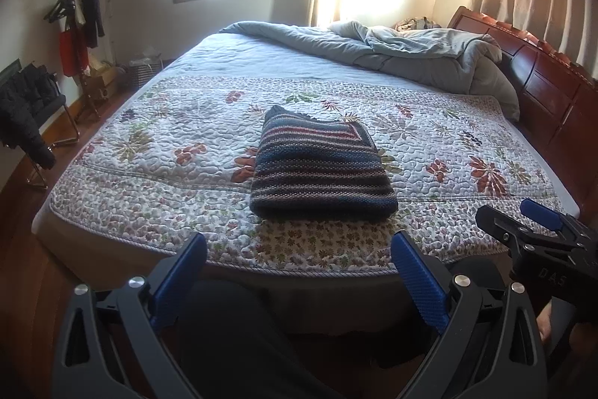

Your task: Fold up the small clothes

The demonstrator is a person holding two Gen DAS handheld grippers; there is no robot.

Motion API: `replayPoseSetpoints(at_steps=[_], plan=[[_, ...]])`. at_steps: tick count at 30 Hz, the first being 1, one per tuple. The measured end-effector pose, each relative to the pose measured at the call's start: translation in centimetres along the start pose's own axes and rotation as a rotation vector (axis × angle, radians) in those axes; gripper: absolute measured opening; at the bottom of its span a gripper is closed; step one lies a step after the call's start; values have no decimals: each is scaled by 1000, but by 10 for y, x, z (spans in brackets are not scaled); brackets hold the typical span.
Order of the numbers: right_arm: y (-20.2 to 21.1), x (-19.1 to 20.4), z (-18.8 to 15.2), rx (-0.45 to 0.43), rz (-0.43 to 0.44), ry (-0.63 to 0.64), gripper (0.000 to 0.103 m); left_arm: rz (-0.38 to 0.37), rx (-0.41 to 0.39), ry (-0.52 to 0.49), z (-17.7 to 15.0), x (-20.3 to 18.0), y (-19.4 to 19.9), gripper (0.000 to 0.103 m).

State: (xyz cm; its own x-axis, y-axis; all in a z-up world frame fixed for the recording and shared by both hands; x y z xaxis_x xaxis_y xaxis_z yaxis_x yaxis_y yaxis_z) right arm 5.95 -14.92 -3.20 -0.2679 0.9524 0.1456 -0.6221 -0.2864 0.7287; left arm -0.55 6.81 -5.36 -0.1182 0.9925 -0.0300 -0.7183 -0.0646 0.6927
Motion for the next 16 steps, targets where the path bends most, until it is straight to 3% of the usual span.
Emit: replayPoseSetpoints(at_steps=[16], plan=[[2, 0, 0, -11, -6, 5, 100, 24, 13, 16, -1, 5, 2, 99]])
Point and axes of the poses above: each gripper's, at about its wrist camera, not at the fingertips, and y roughly against the way its jaws point, x to its left, z to its top, the point moved 5 cm from there along -y, roughly the way its jaws point, and after that the axes turned 5 degrees about z, right-handed, at the moved point
